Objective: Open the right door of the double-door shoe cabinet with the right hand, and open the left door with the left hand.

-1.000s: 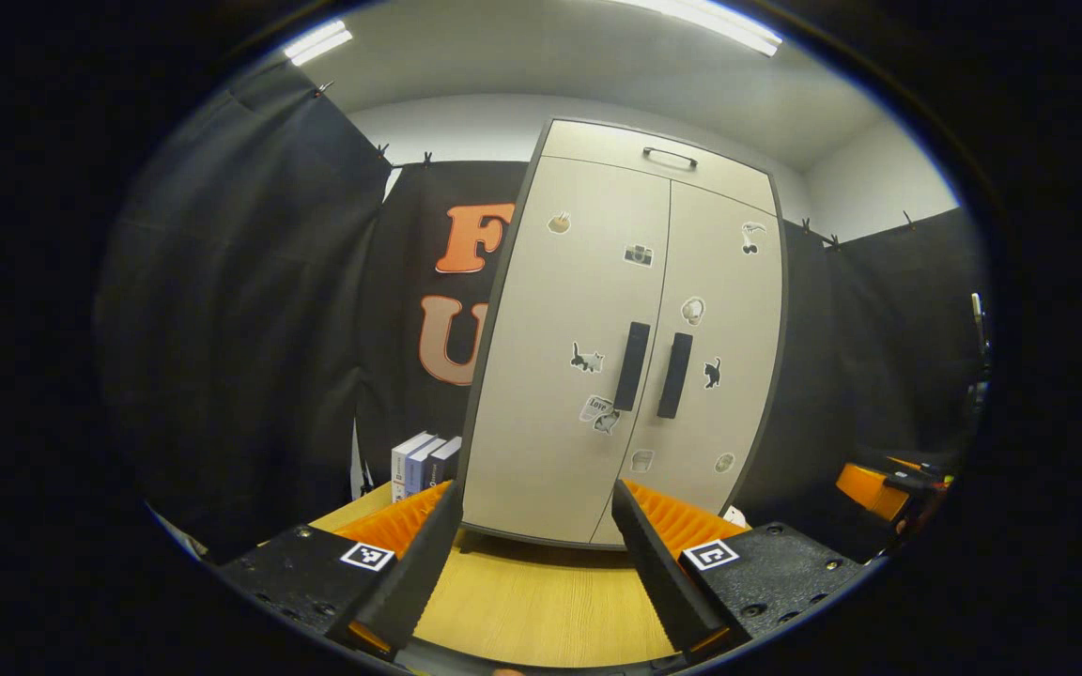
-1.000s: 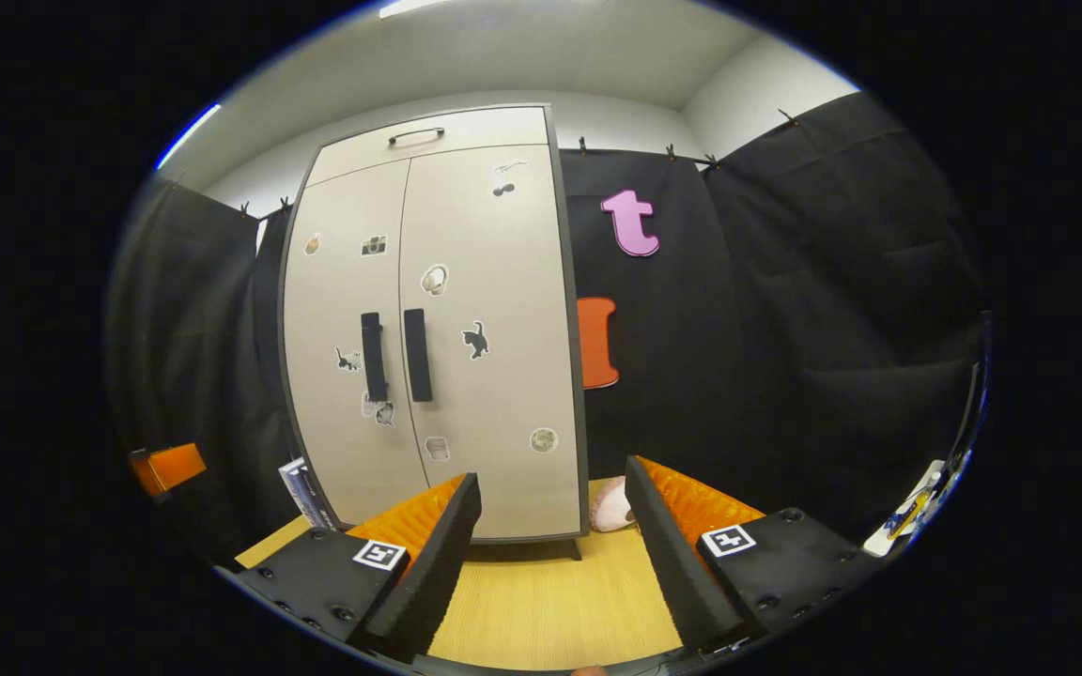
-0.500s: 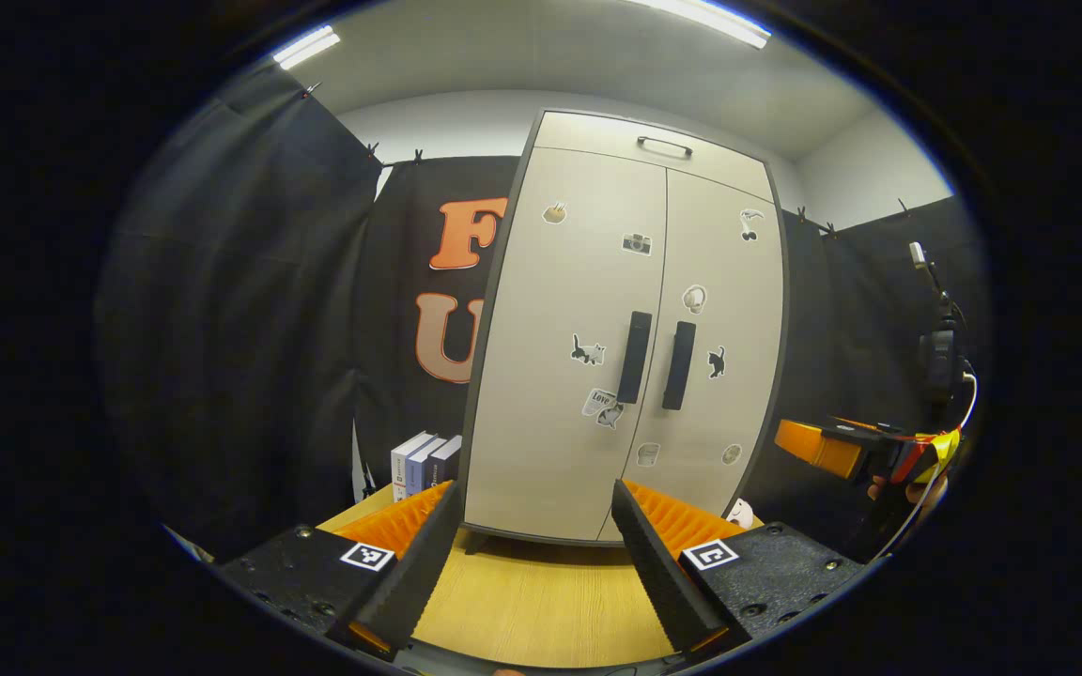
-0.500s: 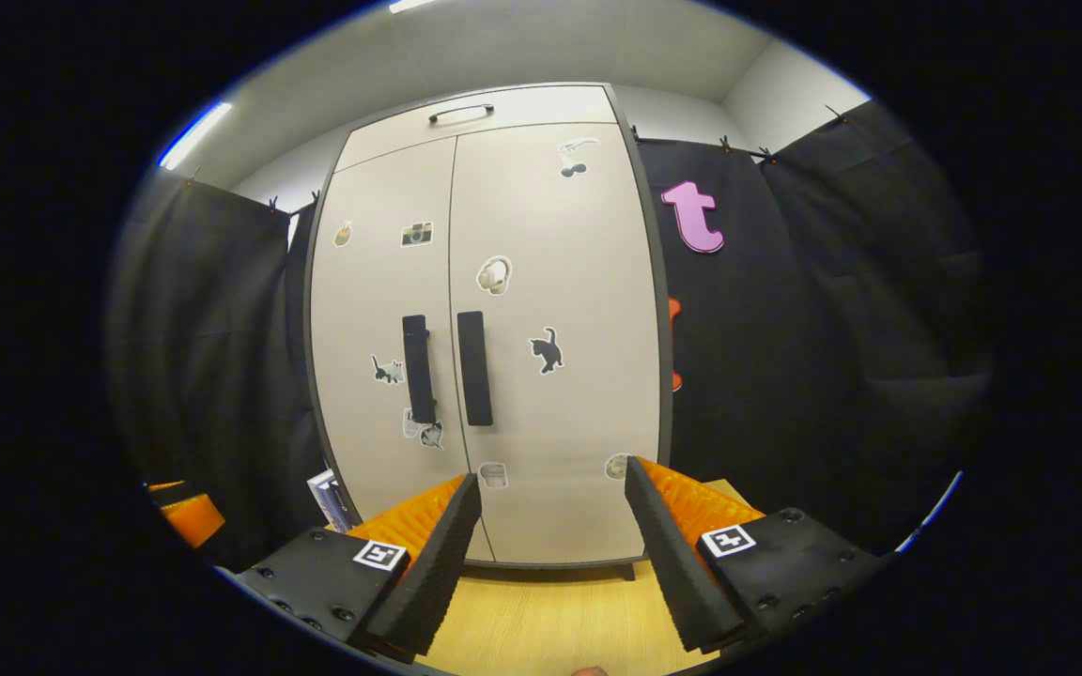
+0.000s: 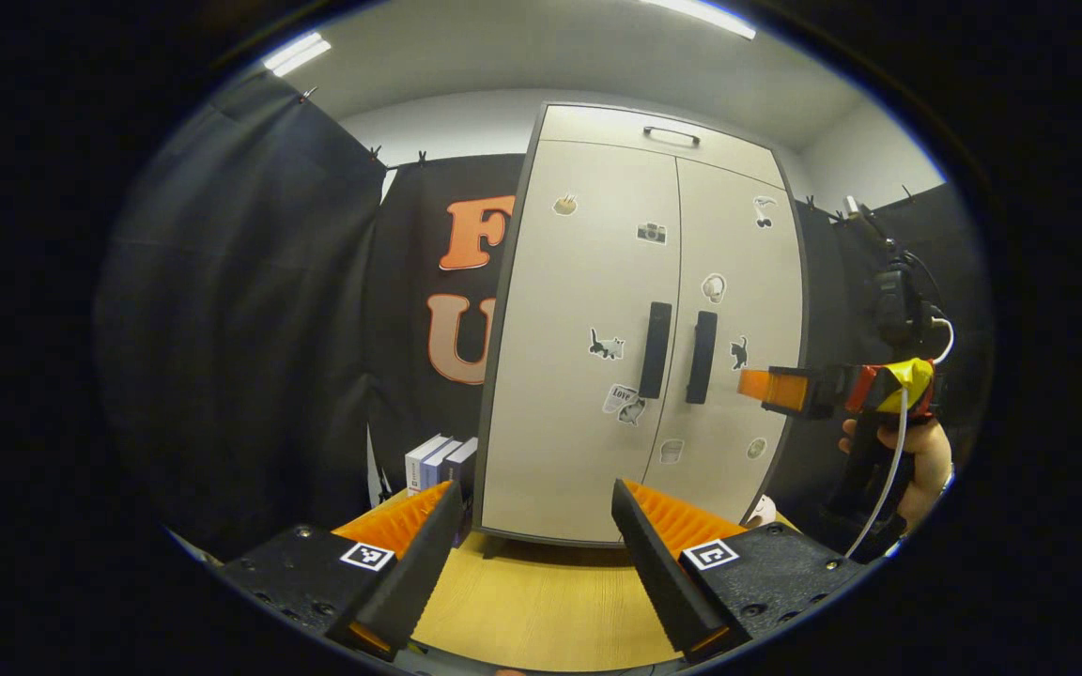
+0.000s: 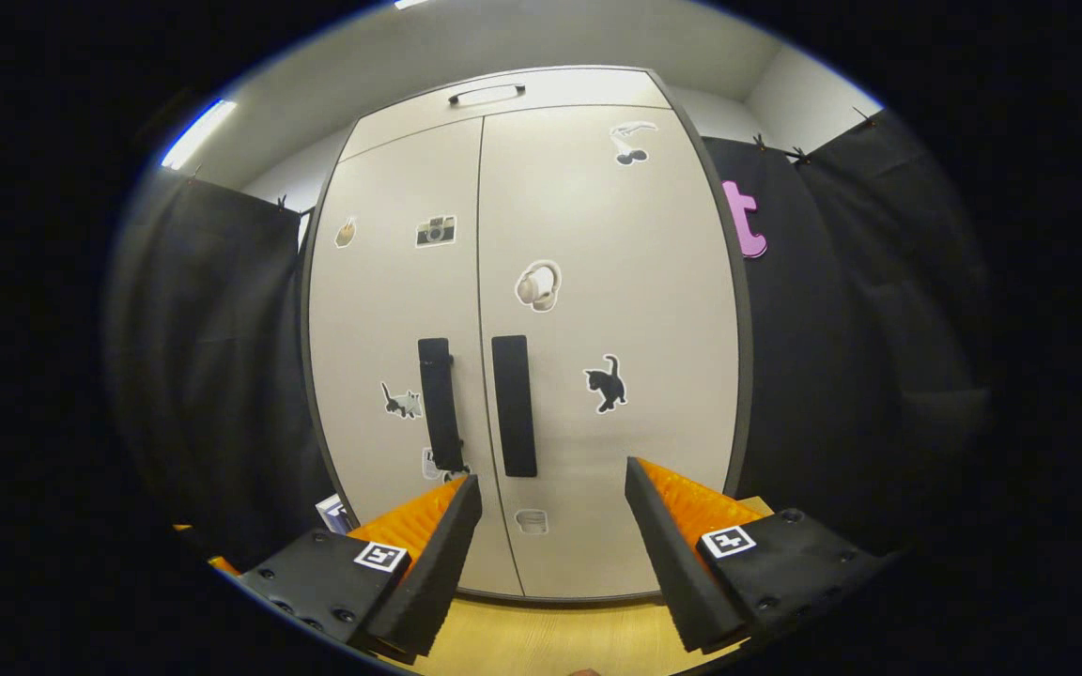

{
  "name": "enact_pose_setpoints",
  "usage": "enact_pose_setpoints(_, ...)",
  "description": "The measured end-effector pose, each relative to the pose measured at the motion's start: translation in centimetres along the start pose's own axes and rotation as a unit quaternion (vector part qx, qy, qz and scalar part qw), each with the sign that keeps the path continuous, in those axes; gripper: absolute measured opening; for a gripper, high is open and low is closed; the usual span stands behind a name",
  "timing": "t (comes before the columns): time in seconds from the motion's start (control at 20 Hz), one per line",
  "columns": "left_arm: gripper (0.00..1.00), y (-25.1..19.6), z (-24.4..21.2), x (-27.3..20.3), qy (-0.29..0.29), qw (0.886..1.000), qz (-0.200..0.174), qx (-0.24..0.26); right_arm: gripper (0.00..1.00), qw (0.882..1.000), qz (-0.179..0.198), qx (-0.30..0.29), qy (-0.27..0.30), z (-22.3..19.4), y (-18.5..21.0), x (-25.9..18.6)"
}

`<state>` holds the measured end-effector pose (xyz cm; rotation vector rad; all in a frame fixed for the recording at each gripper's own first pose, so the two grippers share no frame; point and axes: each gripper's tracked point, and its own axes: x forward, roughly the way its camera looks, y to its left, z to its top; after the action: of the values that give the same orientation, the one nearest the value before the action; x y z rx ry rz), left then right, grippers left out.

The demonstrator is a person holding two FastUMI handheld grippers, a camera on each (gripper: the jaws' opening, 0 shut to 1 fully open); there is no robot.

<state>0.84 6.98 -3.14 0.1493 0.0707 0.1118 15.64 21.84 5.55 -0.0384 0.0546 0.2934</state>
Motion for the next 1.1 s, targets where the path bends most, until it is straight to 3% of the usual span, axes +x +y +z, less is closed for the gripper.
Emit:
enact_pose_setpoints(0.1, 0.96, 0.3, 0.0, 0.2, -0.003, 1.0, 0.001, -0.005, 0.98, 1.0, 0.002, -0.015, -0.011, 0.8, 0.8, 1.6)
enact_pose_setpoints(0.15, 0.96, 0.6, 0.0, 0.3, -0.004, 1.0, 0.004, -0.006, 0.88, 1.0, 0.003, -0.019, -0.016, 1.2, 1.2, 2.2)
enact_pose_setpoints(0.2, 0.96, 0.9, -0.2, 0.3, -0.004, 1.0, 0.008, -0.005, 0.98, 1.0, 0.001, -0.017, -0.019, 1.4, 1.4, 2.9)
enact_pose_setpoints(0.3, 0.96, 1.5, -0.2, 0.5, -0.004, 1.0, 0.014, -0.003, 0.96, 1.0, -0.002, -0.011, -0.02, 2.0, 1.6, 4.5)
enact_pose_setpoints(0.35, 0.96, 1.7, -0.3, 0.5, -0.003, 1.0, 0.016, -0.001, 0.89, 1.0, -0.003, -0.006, -0.023, 2.4, 1.7, 5.1)
enact_pose_setpoints(0.45, 0.96, 2.3, -0.1, 0.7, -0.005, 1.0, 0.021, -0.002, 0.89, 1.0, -0.01, -0.008, -0.025, 2.8, 1.8, 6.6)
enact_pose_setpoints(0.5, 0.96, 2.8, -0.1, 0.8, -0.006, 1.0, 0.025, -0.002, 0.96, 1.0, -0.013, -0.012, -0.026, 2.9, 1.9, 7.4)
enact_pose_setpoints(0.7, 0.96, 4.2, 0.0, 1.1, -0.006, 0.999, 0.038, 0.001, 0.96, 1.0, -0.018, -0.021, -0.012, 2.1, 2.3, 10.0)
enact_pose_setpoints(0.75, 0.96, 4.6, 0.0, 1.2, -0.007, 0.999, 0.042, 0.002, 0.87, 1.0, -0.022, -0.02, -0.009, 2.0, 2.3, 10.7)
enact_pose_setpoints(0.85, 0.96, 5.4, 0.0, 1.2, -0.006, 0.999, 0.05, 0.006, 0.88, 1.0, -0.025, -0.012, -0.004, 1.7, 2.2, 11.5)
enact_pose_setpoints(0.9, 0.96, 5.7, -0.1, 1.2, -0.005, 0.999, 0.053, 0.006, 0.76, 1.0, -0.025, -0.008, -0.001, 1.5, 2.2, 11.8)
enact_pose_setpoints(0.95, 0.96, 5.9, -0.1, 1.3, -0.005, 0.998, 0.055, 0.005, 0.84, 1.0, -0.023, -0.004, 0.002, 1.3, 2.4, 12.2)
enact_pose_setpoints(1.05, 0.96, 6.2, -0.1, 1.3, -0.004, 0.998, 0.059, 0.004, 0.7, 1.0, -0.019, 0.004, 0.007, 1.1, 2.4, 12.7)
enact_pose_setpoints(1.1, 0.96, 6.4, -0.1, 1.1, -0.004, 0.998, 0.061, 0.004, 0.58, 1.0, -0.023, 0.006, 0.006, 1.2, 2.2, 12.8)
